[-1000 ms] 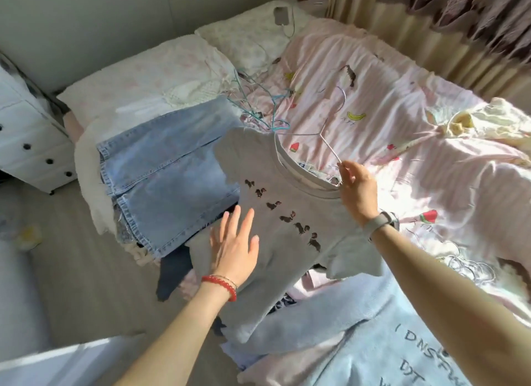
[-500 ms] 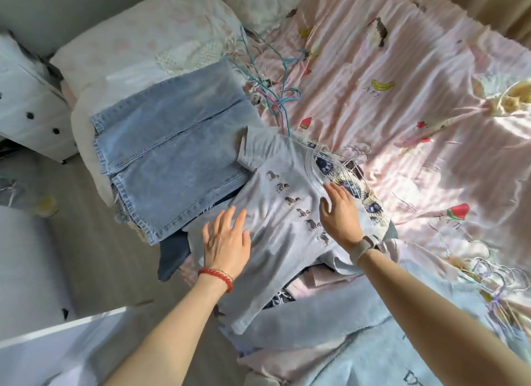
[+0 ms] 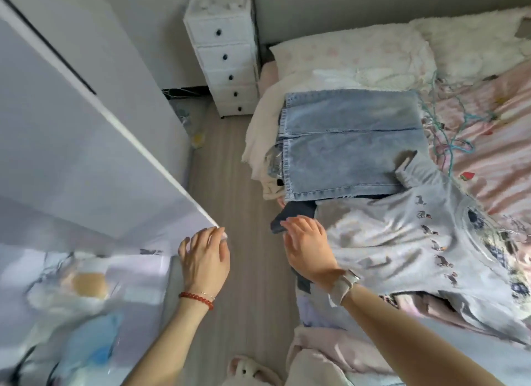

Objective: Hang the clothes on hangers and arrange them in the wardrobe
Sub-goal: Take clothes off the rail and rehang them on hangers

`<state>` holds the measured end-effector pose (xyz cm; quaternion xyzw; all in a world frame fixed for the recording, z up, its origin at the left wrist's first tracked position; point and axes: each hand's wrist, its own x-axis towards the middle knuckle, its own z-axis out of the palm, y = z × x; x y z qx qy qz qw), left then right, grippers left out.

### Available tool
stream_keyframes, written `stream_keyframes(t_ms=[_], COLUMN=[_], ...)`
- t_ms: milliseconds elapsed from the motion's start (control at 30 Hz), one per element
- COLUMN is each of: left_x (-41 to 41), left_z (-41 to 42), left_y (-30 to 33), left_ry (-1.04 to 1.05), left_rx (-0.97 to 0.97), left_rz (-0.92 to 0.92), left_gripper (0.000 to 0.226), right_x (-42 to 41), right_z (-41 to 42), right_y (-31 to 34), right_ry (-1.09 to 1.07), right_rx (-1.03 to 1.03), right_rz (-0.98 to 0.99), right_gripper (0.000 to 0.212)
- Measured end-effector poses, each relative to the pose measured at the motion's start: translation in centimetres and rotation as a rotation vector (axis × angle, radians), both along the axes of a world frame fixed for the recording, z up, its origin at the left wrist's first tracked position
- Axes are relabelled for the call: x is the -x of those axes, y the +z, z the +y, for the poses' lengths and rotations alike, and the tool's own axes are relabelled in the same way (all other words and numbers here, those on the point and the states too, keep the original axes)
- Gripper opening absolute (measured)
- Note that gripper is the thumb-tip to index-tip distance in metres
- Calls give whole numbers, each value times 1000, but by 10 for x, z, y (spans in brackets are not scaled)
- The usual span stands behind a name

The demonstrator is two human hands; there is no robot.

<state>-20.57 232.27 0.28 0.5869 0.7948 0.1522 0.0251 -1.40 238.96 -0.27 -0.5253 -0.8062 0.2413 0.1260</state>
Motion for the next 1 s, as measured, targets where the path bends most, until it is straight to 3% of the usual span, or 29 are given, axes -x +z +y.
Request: stream_keyframes(t_ms=[200, 367, 533, 667, 867, 1000], left_x=[140, 239, 297, 328, 384, 425], left_z=[-127, -250, -352, -412, -477, -511], left_y=[26, 58, 100, 127, 167, 187], left_ry=[355, 713, 1052, 1217, 1448, 1584], left_rx=[-96, -41, -96, -196, -316, -205], left_rz=[128, 228, 265, 344, 511, 483], left_gripper=[35, 39, 59, 44, 39, 48], right_x=[167, 297, 406, 484, 602, 678], right_z=[-64, -135, -205, -260, -344, -398], right_y=[26, 53, 87, 112, 164, 212], right_ry=[404, 726, 980, 1166, 1394, 1521], right_rx=[-83, -135, -235, -249, -61, 139], right_rz=[-34, -25, 45, 207, 490, 592], right_gripper=[39, 39, 38, 33, 28, 35])
